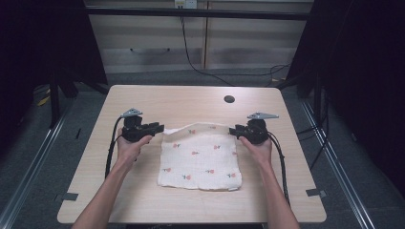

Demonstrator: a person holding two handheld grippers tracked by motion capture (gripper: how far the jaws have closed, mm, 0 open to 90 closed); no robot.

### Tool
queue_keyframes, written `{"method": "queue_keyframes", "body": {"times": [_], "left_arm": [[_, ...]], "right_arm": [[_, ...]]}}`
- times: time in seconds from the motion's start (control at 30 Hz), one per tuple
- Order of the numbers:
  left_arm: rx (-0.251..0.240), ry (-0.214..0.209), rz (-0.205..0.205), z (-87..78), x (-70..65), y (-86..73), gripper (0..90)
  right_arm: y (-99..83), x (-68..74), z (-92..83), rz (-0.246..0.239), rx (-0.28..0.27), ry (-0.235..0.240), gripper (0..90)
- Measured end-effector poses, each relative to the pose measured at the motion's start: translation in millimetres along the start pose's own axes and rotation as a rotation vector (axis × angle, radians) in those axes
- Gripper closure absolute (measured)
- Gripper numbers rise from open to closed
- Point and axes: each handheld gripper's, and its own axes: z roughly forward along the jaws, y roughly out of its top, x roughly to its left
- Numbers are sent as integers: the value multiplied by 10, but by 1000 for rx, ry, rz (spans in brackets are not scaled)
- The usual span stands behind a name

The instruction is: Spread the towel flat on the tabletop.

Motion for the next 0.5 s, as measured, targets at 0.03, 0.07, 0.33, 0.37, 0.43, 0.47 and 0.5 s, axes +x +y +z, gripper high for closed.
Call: {"method": "queue_keyframes", "body": {"times": [0.03, 0.07, 0.33, 0.37, 0.43, 0.47, 0.5], "left_arm": [[-7, -3, -2, -16, -7, 1, 617], [-4, 1, 2, -22, -9, 3, 605], [8, 1, 24, -97, -2, -6, 582], [12, 4, 32, -102, -3, -14, 582], [26, -5, 45, -119, -8, -40, 590], [30, -16, 45, -128, -12, -56, 614], [42, -15, 52, -135, -19, -70, 617]], "right_arm": [[-1, -15, -24, 0, 4, -2, 531], [-1, -18, -34, -2, 5, -3, 520], [-2, 47, -201, -32, 14, 36, 490], [-25, 61, -225, -28, 8, 61, 493], [-90, 105, -265, -41, 15, 84, 505], [-120, 125, -271, -51, 35, 84, 505], [-146, 140, -274, -61, 51, 86, 512]]}}
